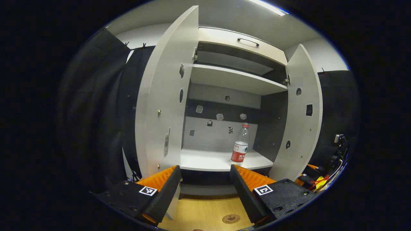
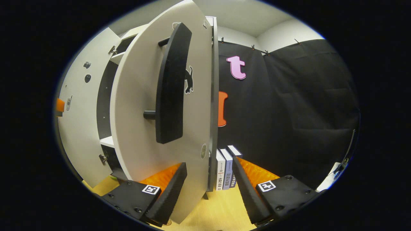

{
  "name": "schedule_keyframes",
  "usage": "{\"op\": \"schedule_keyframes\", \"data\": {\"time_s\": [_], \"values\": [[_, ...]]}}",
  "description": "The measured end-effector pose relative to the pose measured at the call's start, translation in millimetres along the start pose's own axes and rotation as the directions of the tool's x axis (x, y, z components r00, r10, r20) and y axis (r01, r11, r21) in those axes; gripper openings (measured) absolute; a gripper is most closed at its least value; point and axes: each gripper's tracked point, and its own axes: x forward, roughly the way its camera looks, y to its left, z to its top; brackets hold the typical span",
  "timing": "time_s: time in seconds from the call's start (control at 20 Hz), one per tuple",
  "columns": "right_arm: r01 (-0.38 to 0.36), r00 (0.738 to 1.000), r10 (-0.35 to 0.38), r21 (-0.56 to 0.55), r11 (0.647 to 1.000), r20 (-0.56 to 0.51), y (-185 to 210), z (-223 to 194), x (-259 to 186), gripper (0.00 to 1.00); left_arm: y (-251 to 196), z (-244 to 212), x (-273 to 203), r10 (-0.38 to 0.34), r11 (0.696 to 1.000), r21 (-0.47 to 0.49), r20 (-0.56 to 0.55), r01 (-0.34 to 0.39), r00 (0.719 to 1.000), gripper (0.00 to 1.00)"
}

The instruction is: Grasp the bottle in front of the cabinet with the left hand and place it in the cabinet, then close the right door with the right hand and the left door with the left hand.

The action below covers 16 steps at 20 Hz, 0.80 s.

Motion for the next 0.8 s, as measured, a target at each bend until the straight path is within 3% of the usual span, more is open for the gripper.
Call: {"op": "schedule_keyframes", "data": {"time_s": [0.15, 0.2, 0.45, 0.8], "values": [[-0.011, 1.000, 0.011, -0.013, 1.000, 0.006, 11.4, -1.5, 8.4, 0.91, 8.7, -6.4, -5.3, 0.006, 1.000, -0.012, -0.010, -0.006, 1.000, 0.95], [-0.017, 1.000, 0.017, -0.013, 1.000, 0.007, 16.5, -1.4, 10.6, 0.95, 10.5, -7.7, -4.5, 0.012, 1.000, -0.009, -0.007, -0.012, 1.000, 0.95], [-0.055, 0.998, 0.055, -0.021, 0.998, -0.011, 49.1, -9.7, 42.7, 0.94, 15.8, -14.9, -6.5, 0.010, 1.000, -0.004, -0.005, -0.010, 1.000, 0.94], [-0.034, 0.999, 0.035, -0.076, 0.997, 0.010, 64.6, -0.5, 86.1, 0.94, 29.6, -22.8, -24.0, 0.004, 0.999, -0.034, -0.005, -0.004, 1.000, 0.93]]}}
